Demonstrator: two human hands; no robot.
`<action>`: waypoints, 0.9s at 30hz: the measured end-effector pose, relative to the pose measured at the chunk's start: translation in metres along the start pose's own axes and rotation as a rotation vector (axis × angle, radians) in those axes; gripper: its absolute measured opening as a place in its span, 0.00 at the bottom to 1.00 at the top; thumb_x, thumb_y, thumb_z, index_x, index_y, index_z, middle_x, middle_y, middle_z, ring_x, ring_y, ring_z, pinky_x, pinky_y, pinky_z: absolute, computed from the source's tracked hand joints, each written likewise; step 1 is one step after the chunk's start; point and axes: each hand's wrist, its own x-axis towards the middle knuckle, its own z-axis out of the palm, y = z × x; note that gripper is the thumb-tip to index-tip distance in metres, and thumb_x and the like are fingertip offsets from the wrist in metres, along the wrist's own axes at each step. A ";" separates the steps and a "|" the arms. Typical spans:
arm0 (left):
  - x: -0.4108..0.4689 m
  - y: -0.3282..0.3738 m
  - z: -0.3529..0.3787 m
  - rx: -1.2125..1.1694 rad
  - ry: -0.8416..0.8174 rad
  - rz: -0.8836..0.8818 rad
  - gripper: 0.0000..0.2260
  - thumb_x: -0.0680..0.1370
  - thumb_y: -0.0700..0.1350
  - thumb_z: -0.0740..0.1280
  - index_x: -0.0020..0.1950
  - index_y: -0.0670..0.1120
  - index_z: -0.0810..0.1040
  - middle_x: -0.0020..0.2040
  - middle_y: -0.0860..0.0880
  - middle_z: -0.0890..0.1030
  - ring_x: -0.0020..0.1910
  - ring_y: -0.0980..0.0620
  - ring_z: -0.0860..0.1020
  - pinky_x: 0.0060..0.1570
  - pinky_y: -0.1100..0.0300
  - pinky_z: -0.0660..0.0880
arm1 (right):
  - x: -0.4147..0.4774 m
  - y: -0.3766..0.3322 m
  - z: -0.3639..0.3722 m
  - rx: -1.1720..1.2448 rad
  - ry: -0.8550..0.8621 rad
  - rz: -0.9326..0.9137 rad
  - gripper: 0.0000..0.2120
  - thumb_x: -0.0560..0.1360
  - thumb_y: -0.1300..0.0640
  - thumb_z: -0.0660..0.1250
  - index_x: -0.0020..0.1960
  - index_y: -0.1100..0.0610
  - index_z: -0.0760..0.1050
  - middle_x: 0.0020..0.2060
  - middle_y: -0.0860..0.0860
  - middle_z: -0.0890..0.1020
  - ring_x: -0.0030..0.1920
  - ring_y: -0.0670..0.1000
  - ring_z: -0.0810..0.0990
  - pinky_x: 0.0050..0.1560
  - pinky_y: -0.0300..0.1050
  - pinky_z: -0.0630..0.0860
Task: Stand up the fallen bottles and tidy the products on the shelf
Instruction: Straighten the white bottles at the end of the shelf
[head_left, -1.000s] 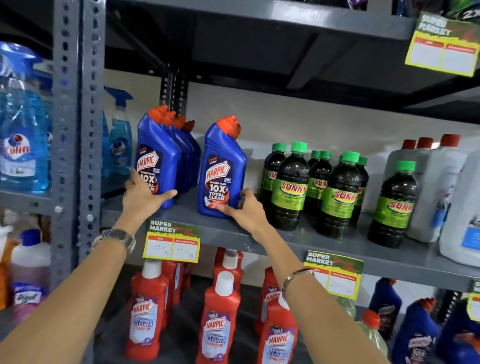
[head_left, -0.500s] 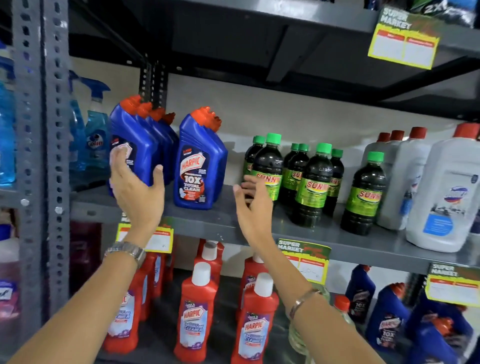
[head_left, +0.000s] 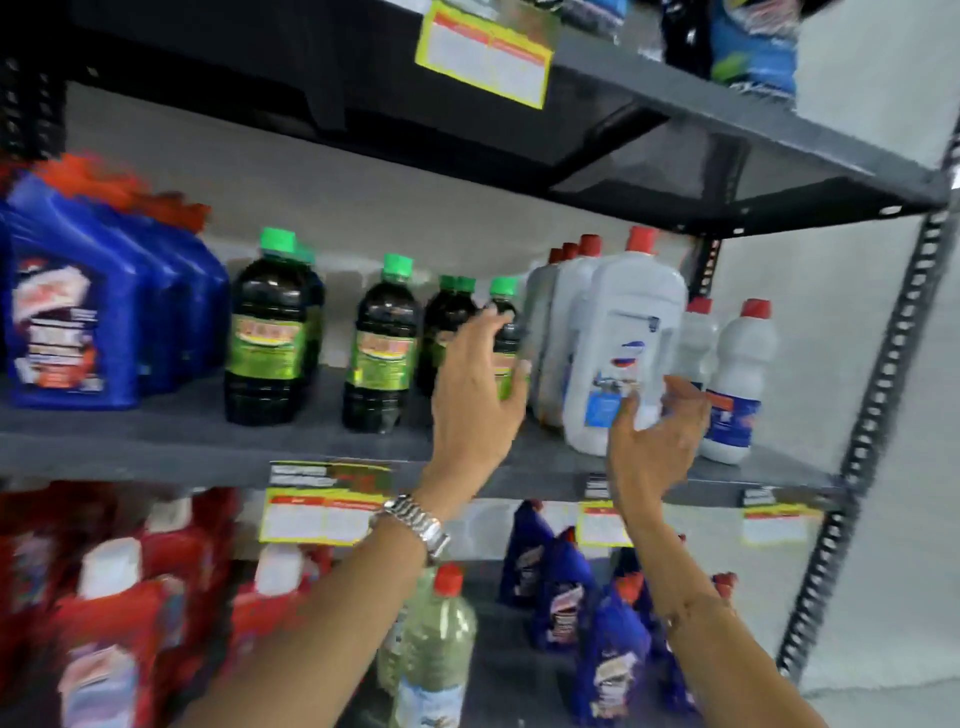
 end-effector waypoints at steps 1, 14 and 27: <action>-0.004 0.007 0.017 -0.031 -0.048 -0.049 0.21 0.73 0.39 0.69 0.66 0.40 0.70 0.65 0.43 0.73 0.65 0.46 0.70 0.66 0.58 0.63 | 0.012 0.014 -0.005 -0.086 0.005 0.077 0.22 0.71 0.56 0.65 0.61 0.64 0.69 0.60 0.64 0.74 0.62 0.64 0.72 0.59 0.58 0.70; -0.038 0.028 0.138 0.098 -0.261 -0.332 0.46 0.71 0.40 0.73 0.77 0.48 0.43 0.75 0.43 0.56 0.72 0.44 0.57 0.64 0.50 0.67 | 0.123 0.144 -0.045 -0.261 -0.479 0.354 0.38 0.68 0.53 0.73 0.70 0.63 0.57 0.68 0.63 0.69 0.66 0.63 0.69 0.63 0.54 0.67; -0.038 0.020 0.137 0.032 -0.257 -0.348 0.45 0.71 0.39 0.73 0.77 0.51 0.45 0.75 0.47 0.57 0.72 0.48 0.58 0.65 0.50 0.67 | 0.127 0.153 -0.048 -0.278 -0.648 0.320 0.28 0.73 0.53 0.67 0.68 0.58 0.61 0.63 0.59 0.76 0.60 0.62 0.74 0.57 0.54 0.70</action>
